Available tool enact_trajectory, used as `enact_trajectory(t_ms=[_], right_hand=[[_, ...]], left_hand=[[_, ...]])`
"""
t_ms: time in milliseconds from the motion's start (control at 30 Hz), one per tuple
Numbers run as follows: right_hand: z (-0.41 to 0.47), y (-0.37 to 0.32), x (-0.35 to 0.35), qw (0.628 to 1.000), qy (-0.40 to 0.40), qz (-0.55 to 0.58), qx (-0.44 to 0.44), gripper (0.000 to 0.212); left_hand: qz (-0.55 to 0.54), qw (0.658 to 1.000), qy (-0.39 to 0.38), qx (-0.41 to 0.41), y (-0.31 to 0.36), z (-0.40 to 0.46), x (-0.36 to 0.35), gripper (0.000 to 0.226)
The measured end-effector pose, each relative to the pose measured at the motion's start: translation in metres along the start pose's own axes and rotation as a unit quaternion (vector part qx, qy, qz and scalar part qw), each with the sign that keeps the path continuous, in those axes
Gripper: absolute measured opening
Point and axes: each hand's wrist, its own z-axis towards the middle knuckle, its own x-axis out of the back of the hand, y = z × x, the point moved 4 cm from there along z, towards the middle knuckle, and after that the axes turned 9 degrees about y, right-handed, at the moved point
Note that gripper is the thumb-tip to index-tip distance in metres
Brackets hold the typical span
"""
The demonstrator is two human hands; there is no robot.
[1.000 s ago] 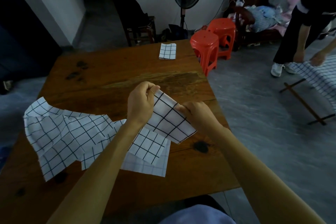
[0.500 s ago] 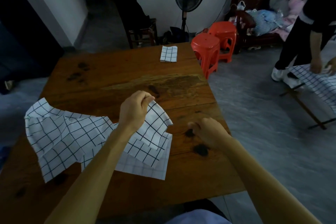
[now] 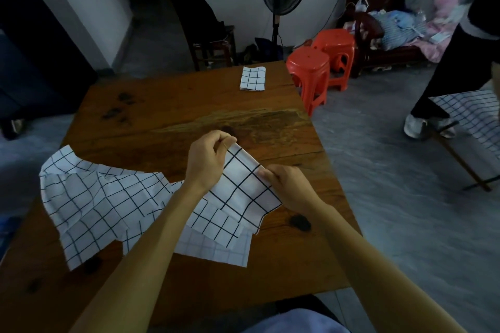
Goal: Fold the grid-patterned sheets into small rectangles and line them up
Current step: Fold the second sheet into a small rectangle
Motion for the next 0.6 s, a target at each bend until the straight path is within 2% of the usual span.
enact_trajectory(t_ms=[167, 367, 467, 533, 600], right_hand=[[-0.014, 0.013, -0.003, 1.0, 0.002, 0.002, -0.021, 0.045], [-0.029, 0.029, -0.002, 0.997, -0.054, -0.04, -0.038, 0.046], [-0.032, 0.05, 0.001, 0.981, -0.146, -0.087, -0.091, 0.039], [-0.043, 0.074, 0.0, 0.946, -0.253, -0.13, -0.159, 0.03], [-0.054, 0.09, 0.002, 0.92, -0.299, -0.146, -0.208, 0.027]], left_hand=[[-0.001, 1.0, 0.009, 0.023, -0.011, -0.006, -0.004, 0.01], [0.018, 0.999, -0.001, 0.043, -0.018, -0.005, -0.008, 0.017], [0.031, 0.999, 0.0, 0.037, -0.02, -0.005, -0.01, 0.019], [0.047, 0.998, 0.012, 0.031, -0.021, -0.003, -0.006, 0.02], [0.07, 0.998, 0.002, 0.005, -0.018, -0.001, -0.005, 0.019]])
